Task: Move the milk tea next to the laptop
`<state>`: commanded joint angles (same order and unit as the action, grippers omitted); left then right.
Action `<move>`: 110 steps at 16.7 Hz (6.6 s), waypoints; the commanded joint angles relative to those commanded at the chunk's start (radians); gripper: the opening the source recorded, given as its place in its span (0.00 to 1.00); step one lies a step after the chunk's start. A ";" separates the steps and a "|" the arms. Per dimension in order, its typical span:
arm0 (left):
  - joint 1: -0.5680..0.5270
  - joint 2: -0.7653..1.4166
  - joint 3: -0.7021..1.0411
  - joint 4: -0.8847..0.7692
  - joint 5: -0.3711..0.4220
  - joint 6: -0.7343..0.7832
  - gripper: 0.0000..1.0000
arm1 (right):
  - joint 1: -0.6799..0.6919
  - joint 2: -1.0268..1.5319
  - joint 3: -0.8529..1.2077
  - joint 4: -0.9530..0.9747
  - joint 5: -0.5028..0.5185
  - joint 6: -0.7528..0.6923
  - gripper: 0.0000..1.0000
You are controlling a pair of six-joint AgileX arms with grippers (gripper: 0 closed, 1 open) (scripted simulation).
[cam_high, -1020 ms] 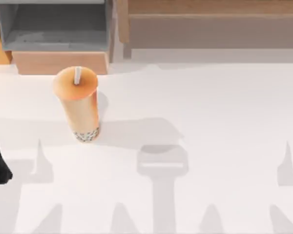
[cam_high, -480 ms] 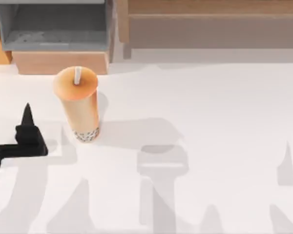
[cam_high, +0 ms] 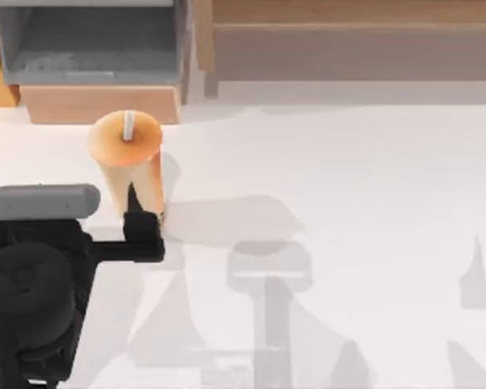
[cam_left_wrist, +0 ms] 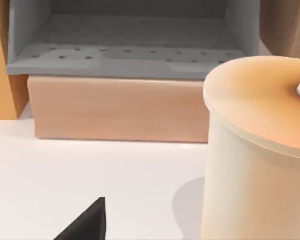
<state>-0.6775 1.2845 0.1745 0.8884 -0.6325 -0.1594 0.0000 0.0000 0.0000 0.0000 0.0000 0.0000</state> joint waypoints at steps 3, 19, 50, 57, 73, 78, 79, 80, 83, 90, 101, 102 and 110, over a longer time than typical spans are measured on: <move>-0.076 0.145 0.016 0.095 -0.068 -0.014 1.00 | 0.000 0.000 0.000 0.000 0.000 0.000 1.00; 0.039 0.474 0.202 0.255 0.051 0.030 1.00 | 0.000 0.000 0.000 0.000 0.000 0.000 1.00; 0.089 0.515 0.252 0.256 0.101 0.046 0.00 | 0.000 0.000 0.000 0.000 0.000 0.000 1.00; 0.089 0.484 0.255 0.221 0.100 0.047 0.00 | 0.000 0.000 0.000 0.000 0.000 0.000 1.00; 0.615 0.103 0.189 0.118 0.587 0.131 0.00 | 0.000 0.000 0.000 0.000 0.000 0.000 1.00; 0.821 -0.052 0.126 0.036 0.796 0.150 0.00 | 0.000 0.000 0.000 0.000 0.000 0.000 1.00; 0.857 -0.076 0.109 0.015 0.833 0.158 0.00 | 0.000 0.000 0.000 0.000 0.000 0.000 1.00; 0.892 -0.097 0.092 -0.008 0.867 0.168 0.00 | 0.000 0.000 0.000 0.000 0.000 0.000 1.00; 0.980 -0.141 0.043 -0.076 0.953 0.204 0.00 | 0.000 0.000 0.000 0.000 0.000 0.000 1.00; 1.059 -0.164 -0.014 -0.150 1.033 0.253 0.00 | 0.000 0.000 0.000 0.000 0.000 0.000 1.00; 1.055 -0.124 -0.015 -0.055 1.026 0.260 0.00 | 0.000 0.000 0.000 0.000 0.000 0.000 1.00; 1.055 -0.116 -0.014 -0.029 1.027 0.257 0.00 | 0.000 0.000 0.000 0.000 0.000 0.000 1.00; 1.057 0.000 -0.032 0.159 1.037 0.238 0.00 | 0.000 0.000 0.000 0.000 0.000 0.000 1.00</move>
<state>0.3800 1.2844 0.1422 1.0479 0.4046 0.0783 0.0000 0.0000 0.0000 0.0000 0.0000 0.0000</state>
